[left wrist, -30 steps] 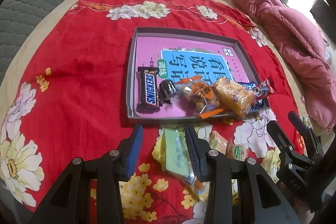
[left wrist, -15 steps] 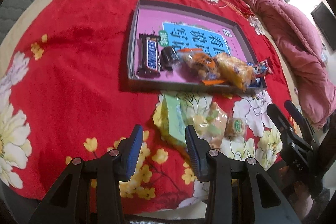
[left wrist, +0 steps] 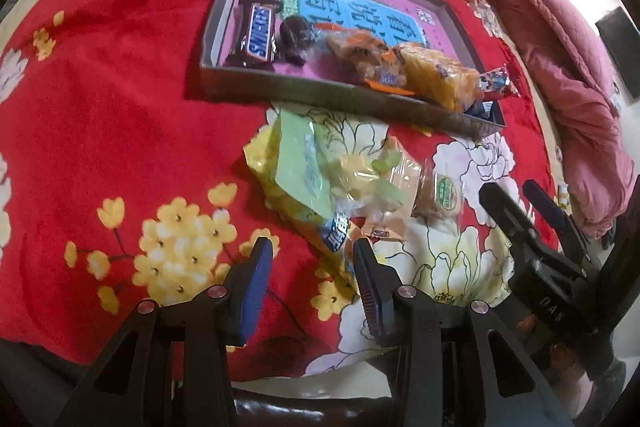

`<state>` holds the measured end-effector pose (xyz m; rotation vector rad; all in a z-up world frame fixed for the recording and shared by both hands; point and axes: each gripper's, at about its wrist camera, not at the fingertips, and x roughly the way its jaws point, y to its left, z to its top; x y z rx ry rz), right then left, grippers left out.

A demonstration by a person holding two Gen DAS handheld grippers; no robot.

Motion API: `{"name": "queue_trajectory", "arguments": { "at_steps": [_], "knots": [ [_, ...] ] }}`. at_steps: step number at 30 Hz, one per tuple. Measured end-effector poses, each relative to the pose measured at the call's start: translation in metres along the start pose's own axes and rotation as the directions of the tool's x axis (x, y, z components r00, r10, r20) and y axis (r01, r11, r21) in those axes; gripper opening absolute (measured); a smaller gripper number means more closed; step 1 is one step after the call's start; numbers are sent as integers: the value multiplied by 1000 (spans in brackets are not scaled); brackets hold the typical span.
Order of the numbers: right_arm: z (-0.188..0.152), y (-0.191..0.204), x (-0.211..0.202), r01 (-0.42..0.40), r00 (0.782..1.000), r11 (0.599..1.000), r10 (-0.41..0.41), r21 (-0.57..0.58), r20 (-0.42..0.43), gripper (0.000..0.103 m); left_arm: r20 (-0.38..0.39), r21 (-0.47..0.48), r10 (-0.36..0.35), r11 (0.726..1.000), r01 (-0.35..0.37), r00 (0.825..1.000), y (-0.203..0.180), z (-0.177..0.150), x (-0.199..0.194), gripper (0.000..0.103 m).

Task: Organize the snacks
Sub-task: 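Grasp round green-labelled cookie packet with right gripper while left gripper grasps yellow snack bar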

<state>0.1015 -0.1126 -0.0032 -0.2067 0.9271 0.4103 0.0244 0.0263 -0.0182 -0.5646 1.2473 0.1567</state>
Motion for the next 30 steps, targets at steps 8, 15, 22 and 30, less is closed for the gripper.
{"name": "queue_trajectory", "arguments": {
  "at_steps": [8, 15, 22, 30],
  "knots": [
    [-7, 15, 16, -10, 997, 998, 6, -59, -71, 92, -9, -40, -17, 999, 16, 1000, 0, -2, 9, 43],
    [-9, 17, 30, -10, 993, 999, 4, -51, -115, 92, -8, -51, -23, 998, 23, 1000, 0, 0, 13, 43],
    [-8, 19, 42, -30, 990, 999, 24, -39, -142, 92, -10, -54, -20, 998, 20, 1000, -2, 2, 17, 43],
    [-8, 23, 51, -66, 985, 997, 60, -38, -160, 82, -9, -58, -9, 998, 8, 1000, -7, 5, 24, 46]
  ]
}}
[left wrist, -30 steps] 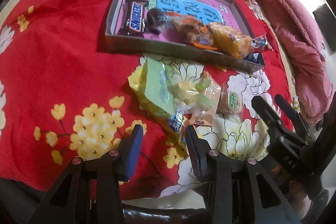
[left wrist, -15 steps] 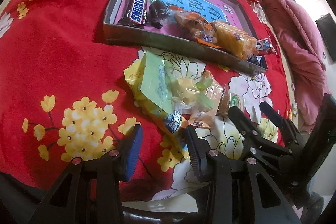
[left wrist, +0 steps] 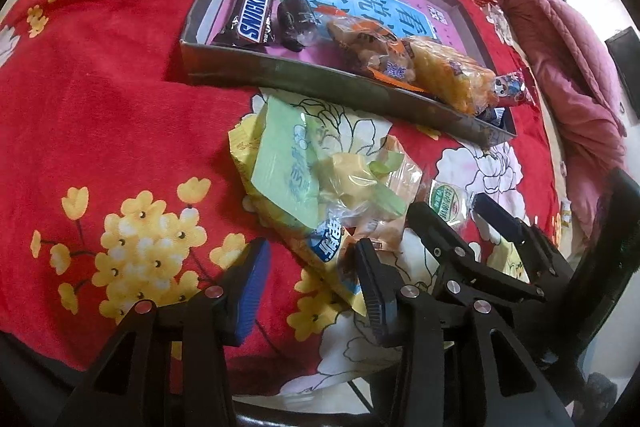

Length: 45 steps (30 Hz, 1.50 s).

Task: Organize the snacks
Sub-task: 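Grasp round green-labelled cookie packet with right gripper while left gripper grasps yellow snack bar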

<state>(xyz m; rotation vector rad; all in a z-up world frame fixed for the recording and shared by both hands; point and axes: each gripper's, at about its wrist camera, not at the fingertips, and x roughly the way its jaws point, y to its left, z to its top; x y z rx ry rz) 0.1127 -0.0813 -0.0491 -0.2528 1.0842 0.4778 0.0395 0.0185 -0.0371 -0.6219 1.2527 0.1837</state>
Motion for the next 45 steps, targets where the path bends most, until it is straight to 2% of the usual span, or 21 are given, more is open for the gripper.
{"name": "queue_trajectory", "arguments": {
  "at_steps": [1, 5, 7, 13, 16, 17, 18, 27, 30, 35, 45],
  "knots": [
    [0, 0, 0, -7, 1000, 1000, 7, -2, 0, 80, -1, -2, 0, 1000, 0, 1000, 0, 1, 1, 47],
    [0, 4, -3, -39, 999, 999, 39, -14, 4, 63, 1, -8, 2, 1000, -2, 1000, -3, 3, 4, 48],
    [-1, 6, -2, -54, 999, 998, 54, -19, 1, 59, 2, -10, 4, 1000, -4, 1000, -3, 4, 5, 49],
    [1, -5, 2, -114, 993, 992, 115, 53, -4, 59, 5, -19, 4, 1000, -4, 1000, -3, 6, 9, 50],
    [4, -6, 5, -117, 993, 991, 117, 64, -2, 59, 4, -25, 7, 1000, -7, 1000, -3, 7, 12, 50],
    [4, -5, 5, -114, 993, 992, 114, 59, -1, 58, 5, -26, 8, 1000, -8, 1000, -3, 7, 12, 50],
    [5, -4, 6, -111, 994, 992, 111, 53, 3, 51, 6, -25, 9, 1000, -9, 1000, -3, 7, 12, 50],
    [5, -14, 4, -159, 987, 982, 159, 99, 11, 48, 16, -38, 6, 999, -6, 1000, -2, 8, 16, 50],
    [4, -18, 2, -169, 986, 979, 168, 118, 18, 48, 21, -41, 4, 999, -3, 1000, -1, 7, 16, 47],
    [3, -21, -1, -174, 985, 975, 172, 137, 26, 48, 25, -59, -16, 998, 18, 1000, 6, 5, 12, 36],
    [0, -32, -9, -186, 982, 967, 180, 172, 49, 48, 15, -23, -28, 999, 28, 1000, 3, -7, 1, 32]
  ]
}}
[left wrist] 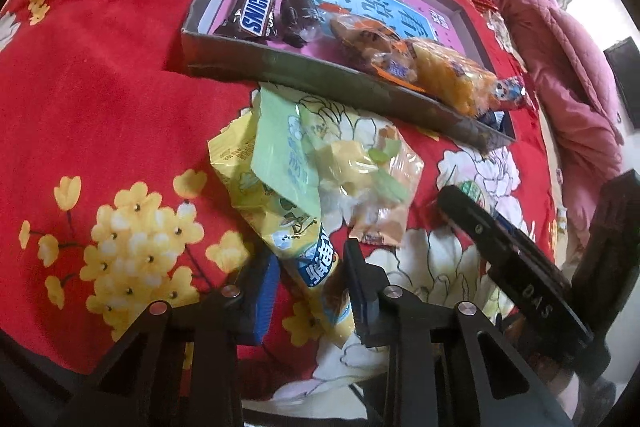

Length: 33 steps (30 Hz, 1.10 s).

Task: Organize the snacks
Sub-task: 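Grasp round green-labelled cookie packet with right gripper while left gripper grasps yellow snack bar, then lift the cookie packet and yellow snack bar over the box with both grippers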

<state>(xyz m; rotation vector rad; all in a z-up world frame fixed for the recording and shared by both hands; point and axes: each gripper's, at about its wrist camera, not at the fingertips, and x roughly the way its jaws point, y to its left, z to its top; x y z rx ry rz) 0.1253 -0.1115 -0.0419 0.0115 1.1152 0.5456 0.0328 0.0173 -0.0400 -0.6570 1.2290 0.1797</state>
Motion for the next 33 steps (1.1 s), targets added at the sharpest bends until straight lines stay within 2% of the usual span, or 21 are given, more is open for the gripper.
{"name": "queue_trajectory", "arguments": {
  "at_steps": [14, 33],
  "knots": [
    [0, 0, -12, -6, 999, 1000, 7, -15, 42, 48, 46, -32, 28, 999, -27, 999, 19, -5, -30, 32],
    [2, 12, -29, -53, 990, 996, 61, -66, 128, 48, 164, 7, 39, 999, -41, 986, 17, -8, -71, 32]
  ]
}}
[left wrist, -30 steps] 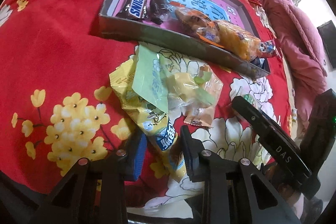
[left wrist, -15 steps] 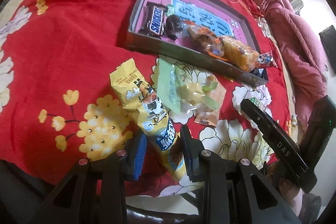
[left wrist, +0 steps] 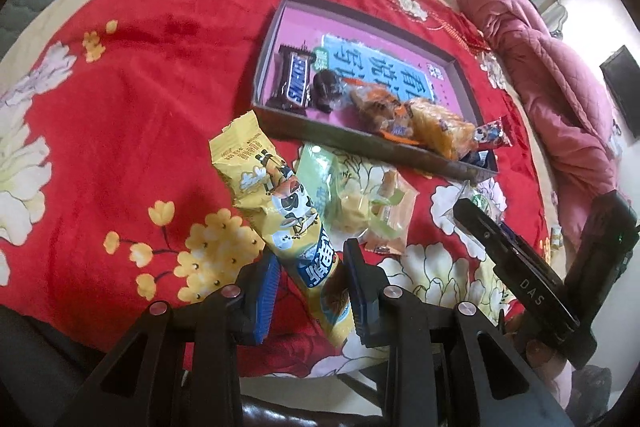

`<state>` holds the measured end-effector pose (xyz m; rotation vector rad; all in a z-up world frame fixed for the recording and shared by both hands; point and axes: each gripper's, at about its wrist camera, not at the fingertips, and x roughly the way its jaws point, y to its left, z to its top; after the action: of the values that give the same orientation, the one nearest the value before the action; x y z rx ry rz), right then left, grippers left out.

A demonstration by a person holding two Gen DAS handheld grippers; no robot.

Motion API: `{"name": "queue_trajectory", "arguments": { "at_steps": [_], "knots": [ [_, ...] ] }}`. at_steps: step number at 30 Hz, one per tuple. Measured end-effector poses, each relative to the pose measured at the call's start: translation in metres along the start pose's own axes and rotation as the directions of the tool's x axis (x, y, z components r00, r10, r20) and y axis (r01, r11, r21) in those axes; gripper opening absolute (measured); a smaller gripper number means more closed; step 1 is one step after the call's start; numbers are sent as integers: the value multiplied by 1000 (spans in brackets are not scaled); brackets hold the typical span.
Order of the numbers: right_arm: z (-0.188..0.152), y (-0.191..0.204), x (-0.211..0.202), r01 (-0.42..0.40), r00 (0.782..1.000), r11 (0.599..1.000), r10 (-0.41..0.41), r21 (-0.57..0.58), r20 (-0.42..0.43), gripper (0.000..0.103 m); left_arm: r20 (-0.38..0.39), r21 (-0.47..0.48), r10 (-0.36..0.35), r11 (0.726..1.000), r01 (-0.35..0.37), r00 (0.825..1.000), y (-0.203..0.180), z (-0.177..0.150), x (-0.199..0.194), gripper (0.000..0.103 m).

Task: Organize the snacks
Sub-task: 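Lift the cookie packet and yellow snack bar over the box with both grippers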

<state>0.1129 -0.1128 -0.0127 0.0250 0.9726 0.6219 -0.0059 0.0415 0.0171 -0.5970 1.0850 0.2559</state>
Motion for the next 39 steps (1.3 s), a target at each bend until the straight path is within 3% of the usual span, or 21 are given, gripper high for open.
{"name": "queue_trajectory", "arguments": {
  "at_steps": [16, 39],
  "knots": [
    [9, 4, -17, -26, 995, 999, 28, -23, 98, 48, 80, 54, -21, 998, 17, 997, -17, 13, -14, 32],
    [20, -1, -24, 19, 983, 999, -14, -26, 183, 48, 101, 51, -40, 998, 35, 994, -32, 40, -5, 32]
  ]
}}
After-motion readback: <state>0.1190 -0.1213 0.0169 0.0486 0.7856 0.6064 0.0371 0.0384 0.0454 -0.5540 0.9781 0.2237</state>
